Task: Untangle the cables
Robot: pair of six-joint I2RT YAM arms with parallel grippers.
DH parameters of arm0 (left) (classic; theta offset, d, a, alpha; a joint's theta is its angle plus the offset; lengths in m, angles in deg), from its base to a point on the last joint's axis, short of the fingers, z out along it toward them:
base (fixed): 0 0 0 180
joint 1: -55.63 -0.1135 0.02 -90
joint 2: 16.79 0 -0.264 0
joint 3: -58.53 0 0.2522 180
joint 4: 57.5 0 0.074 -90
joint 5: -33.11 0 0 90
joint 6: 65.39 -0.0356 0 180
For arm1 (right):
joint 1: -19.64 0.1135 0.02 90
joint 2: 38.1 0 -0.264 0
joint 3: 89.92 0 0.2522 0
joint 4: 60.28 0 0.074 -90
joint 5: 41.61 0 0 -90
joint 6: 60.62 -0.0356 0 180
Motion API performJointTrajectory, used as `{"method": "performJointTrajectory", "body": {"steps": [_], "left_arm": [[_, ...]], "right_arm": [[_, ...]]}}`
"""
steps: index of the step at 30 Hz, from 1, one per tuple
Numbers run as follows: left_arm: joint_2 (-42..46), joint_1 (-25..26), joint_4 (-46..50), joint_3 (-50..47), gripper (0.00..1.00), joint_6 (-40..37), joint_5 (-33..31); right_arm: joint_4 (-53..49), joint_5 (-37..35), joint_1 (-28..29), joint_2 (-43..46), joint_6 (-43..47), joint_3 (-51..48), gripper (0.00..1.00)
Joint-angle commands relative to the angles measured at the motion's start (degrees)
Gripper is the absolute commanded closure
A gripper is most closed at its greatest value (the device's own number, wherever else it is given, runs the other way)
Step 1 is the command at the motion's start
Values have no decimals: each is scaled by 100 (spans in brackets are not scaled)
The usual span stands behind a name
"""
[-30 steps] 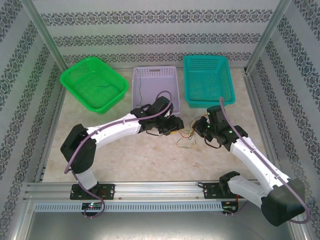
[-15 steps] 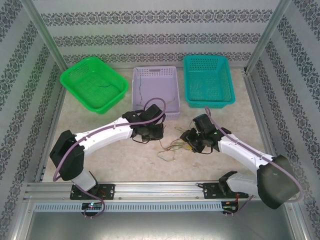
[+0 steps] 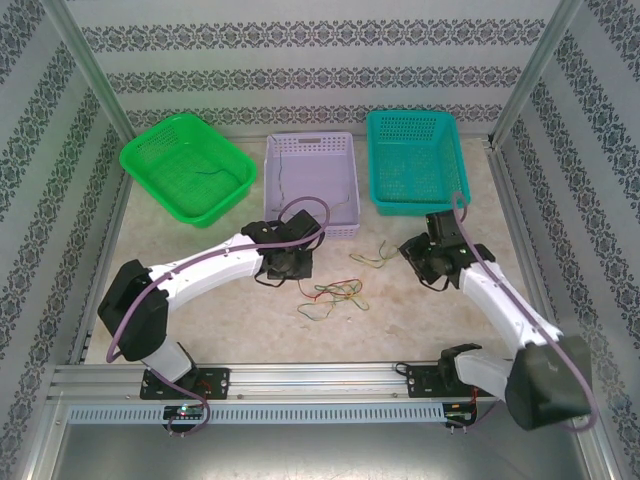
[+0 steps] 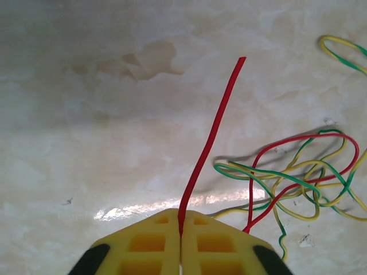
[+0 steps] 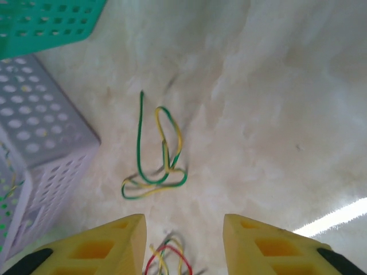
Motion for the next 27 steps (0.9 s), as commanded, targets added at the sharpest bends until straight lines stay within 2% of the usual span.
{"method": "performJointTrajectory", "body": {"steps": [1, 4, 7, 11, 17, 22, 27], "left_arm": [[201, -67, 167, 54, 76, 46, -116], [316, -67, 167, 73, 57, 110, -65], [489, -67, 179, 107, 51, 139, -74], [638, -67, 238, 236, 49, 166, -55], [637, -62, 243, 498, 49, 209, 112], [532, -62, 111, 693, 50, 251, 358], [314, -57, -217, 952, 50, 641, 878]], "right_arm": [[522, -40, 18, -677, -139, 286, 63], [628, -164, 57, -1162, -173, 531, 66], [756, -197, 58, -1503, -200, 657, 69], [830, -155, 114, -1774, -176, 774, 71], [669, -181, 172, -1878, -174, 705, 80], [658, -301, 157, -1755, -73, 599, 100], [638, -344, 214, -1133, 584, 685, 100]]}}
